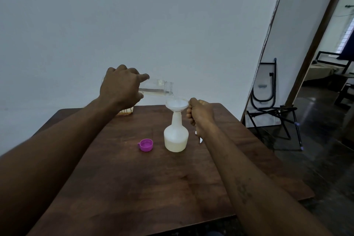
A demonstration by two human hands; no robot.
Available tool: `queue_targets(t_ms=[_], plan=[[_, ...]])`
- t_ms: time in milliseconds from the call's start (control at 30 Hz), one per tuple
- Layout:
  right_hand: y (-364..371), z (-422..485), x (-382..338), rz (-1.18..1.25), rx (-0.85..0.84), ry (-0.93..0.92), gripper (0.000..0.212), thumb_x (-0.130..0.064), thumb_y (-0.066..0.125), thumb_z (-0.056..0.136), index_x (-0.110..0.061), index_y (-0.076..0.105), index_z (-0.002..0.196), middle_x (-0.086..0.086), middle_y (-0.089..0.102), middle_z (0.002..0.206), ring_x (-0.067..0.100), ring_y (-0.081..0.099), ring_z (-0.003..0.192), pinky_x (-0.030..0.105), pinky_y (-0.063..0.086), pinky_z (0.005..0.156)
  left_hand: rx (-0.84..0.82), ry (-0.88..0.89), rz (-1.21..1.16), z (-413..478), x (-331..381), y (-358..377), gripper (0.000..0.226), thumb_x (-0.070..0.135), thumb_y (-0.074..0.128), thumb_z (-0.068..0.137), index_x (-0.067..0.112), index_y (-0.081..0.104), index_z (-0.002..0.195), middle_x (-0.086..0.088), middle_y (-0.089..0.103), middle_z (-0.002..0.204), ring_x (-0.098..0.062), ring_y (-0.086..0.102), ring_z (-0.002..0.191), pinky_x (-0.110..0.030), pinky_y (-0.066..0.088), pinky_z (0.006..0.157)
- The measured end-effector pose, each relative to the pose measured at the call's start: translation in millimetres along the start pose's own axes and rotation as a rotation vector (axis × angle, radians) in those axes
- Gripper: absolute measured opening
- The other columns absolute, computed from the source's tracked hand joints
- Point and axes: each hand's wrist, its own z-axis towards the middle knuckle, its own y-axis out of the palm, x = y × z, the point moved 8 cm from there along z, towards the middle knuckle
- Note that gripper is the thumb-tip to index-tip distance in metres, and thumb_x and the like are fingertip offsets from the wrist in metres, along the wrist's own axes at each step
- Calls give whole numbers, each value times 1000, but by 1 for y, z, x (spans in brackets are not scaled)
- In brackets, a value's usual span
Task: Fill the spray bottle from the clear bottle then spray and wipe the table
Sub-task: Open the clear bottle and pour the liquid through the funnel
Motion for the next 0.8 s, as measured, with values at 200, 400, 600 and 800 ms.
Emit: queue_targets(t_ms=[200, 400, 600, 800], plan=[[-1, 1, 0, -8, 0, -3, 15, -19, 58, 91, -14, 59, 77, -2, 60, 59, 12, 50, 50, 25, 40, 47, 2, 7, -4, 0, 2, 0, 60, 40, 78, 84, 37, 59, 141, 3, 67, 132, -31, 56, 120, -47, 43, 97], [0, 0, 0, -2, -4, -1, 14, -18, 58, 91, -14, 57, 78, 0, 58, 62, 12, 49, 50, 25, 38, 47, 7, 8, -7, 0, 3, -1, 60, 39, 79, 83, 36, 60, 140, 2, 68, 132, -32, 56, 120, -48, 42, 97], [-1, 0, 1, -2, -4, 1, 12, -18, 58, 91, -14, 57, 80, 0, 58, 61, 12, 49, 50, 25, 38, 46, 16, 8, -9, -1, 2, -1, 60, 40, 80, 82, 35, 61, 139, 2, 69, 130, -32, 57, 119, -48, 43, 97], [0, 0, 1, 12, -9, 5, 13, -18, 58, 91, -14, 57, 79, 0, 58, 62, 11, 48, 49, 24, 37, 45, 28, 10, -2, 0, 2, -3, 60, 40, 81, 81, 35, 62, 138, 1, 69, 129, -32, 58, 117, -48, 44, 96]])
